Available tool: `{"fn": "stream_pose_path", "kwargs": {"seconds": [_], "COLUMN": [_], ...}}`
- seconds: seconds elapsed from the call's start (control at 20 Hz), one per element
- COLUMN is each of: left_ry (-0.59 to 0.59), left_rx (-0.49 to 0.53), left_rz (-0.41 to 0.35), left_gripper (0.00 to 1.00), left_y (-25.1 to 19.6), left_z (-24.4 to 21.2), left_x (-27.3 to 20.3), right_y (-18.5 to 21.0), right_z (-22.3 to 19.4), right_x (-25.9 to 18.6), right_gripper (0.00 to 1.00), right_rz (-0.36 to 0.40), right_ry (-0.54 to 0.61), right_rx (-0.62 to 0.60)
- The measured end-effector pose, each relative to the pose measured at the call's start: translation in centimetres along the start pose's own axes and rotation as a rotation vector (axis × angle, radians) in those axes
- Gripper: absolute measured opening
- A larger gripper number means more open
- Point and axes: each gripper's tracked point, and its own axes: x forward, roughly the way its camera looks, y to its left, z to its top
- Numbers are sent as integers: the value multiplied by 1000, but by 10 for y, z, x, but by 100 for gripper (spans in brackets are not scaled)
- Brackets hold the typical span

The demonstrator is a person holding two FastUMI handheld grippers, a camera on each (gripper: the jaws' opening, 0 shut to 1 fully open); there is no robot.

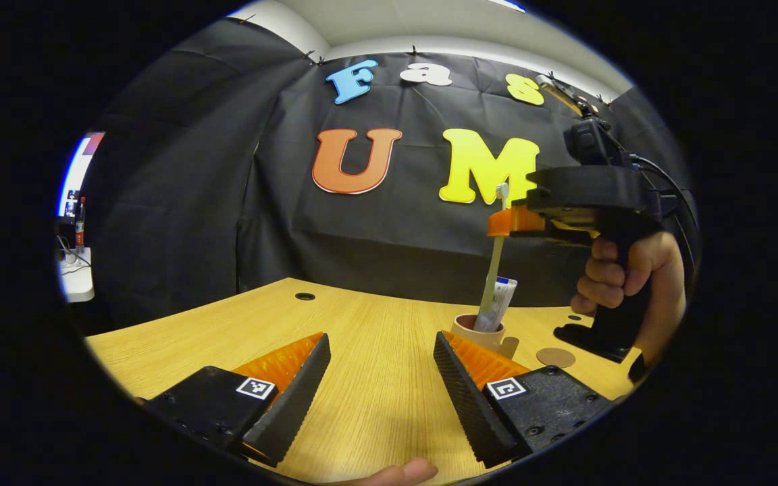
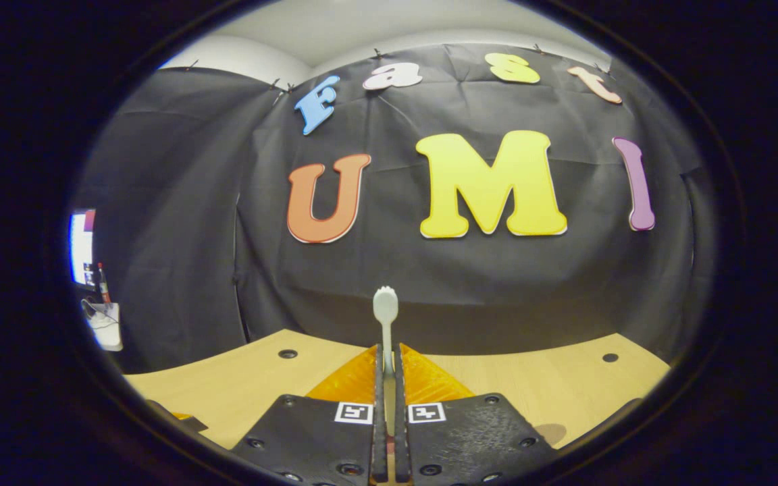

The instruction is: Put the toothbrush and toothpaste on the desktop into the cup, then pick up the cup and place it on the coaster on the desktop.

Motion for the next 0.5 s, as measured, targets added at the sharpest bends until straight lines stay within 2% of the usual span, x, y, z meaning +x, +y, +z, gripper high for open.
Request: {"fn": "stream_pose_path", "kwargs": {"seconds": [0.05, 0.15, 0.2, 0.25, 0.4, 0.5], "left_ry": [-6, -6, -1, 6, 26, 29], "left_rx": [3, 5, 3, 0, 0, 0], "left_rz": [5, 4, 3, 2, -5, 0], "left_gripper": [98, 98, 98, 98, 98, 98], "left_y": [2, 3, 2, 2, -1, 1], "left_z": [2, 1, 0, -2, -7, -9], "left_x": [0, -1, -1, -1, 1, 4], "right_y": [0, -1, -3, -5, -13, -21], "right_z": [-3, -11, -15, -18, -23, -22], "right_x": [2, 2, 3, 3, 0, -4], "right_gripper": [3, 7, 23, 31, 91, 99], "right_rz": [-2, -5, -13, -13, -27, -44], "right_ry": [9, 29, 42, 55, 82, 82], "right_rx": [0, -2, -1, 1, 4, -16]}}
